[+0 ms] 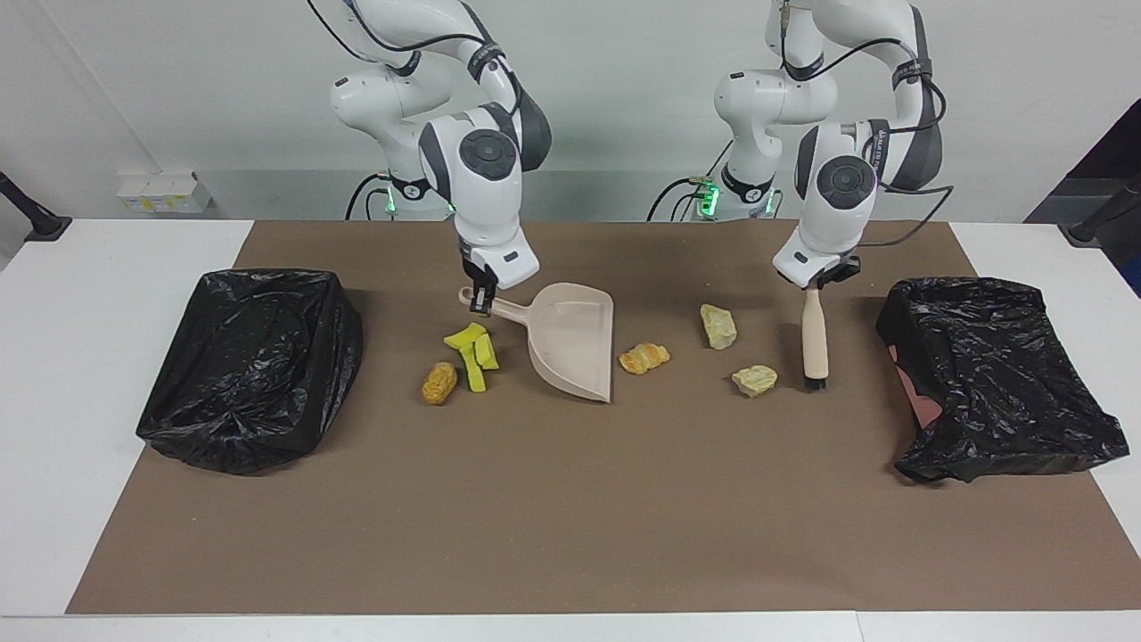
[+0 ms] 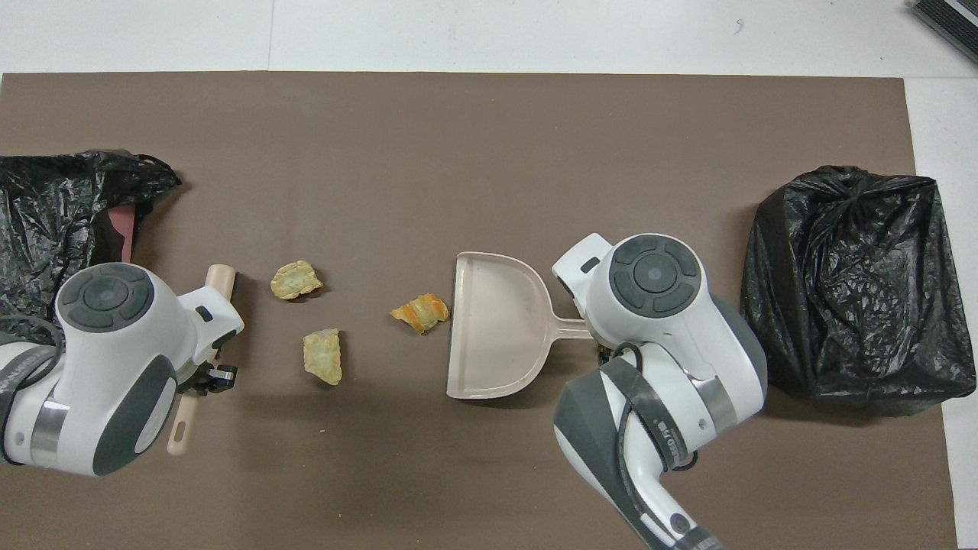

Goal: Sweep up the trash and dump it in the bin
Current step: 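Sweep the tan rocks toward the dustpan with the brush in the left gripper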

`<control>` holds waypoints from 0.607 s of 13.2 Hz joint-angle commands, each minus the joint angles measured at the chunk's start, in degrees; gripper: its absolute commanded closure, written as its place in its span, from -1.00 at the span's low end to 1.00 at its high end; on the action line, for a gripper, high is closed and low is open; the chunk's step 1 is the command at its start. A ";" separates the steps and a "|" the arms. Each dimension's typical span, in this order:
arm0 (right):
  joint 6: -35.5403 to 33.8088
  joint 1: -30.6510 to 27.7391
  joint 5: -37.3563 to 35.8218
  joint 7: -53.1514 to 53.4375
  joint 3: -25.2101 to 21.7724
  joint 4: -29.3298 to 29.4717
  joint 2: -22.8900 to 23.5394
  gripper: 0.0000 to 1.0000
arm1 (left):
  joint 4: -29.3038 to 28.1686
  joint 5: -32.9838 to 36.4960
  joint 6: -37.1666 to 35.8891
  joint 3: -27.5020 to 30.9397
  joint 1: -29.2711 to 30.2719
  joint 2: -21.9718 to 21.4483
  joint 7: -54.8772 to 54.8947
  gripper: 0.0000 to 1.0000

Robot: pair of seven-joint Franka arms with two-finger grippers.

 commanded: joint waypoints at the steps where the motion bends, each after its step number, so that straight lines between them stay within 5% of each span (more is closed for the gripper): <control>1: 2.68 -0.42 -0.71 -0.43 0.26 -0.55 0.37 1.00 | -2.90 -5.74 4.62 -0.41 -0.29 -1.69 -5.57 1.00; 8: 5.68 -0.25 -0.70 3.00 0.26 -0.82 2.13 1.00 | -2.55 -14.29 9.56 -0.41 -13.63 1.99 -5.56 1.00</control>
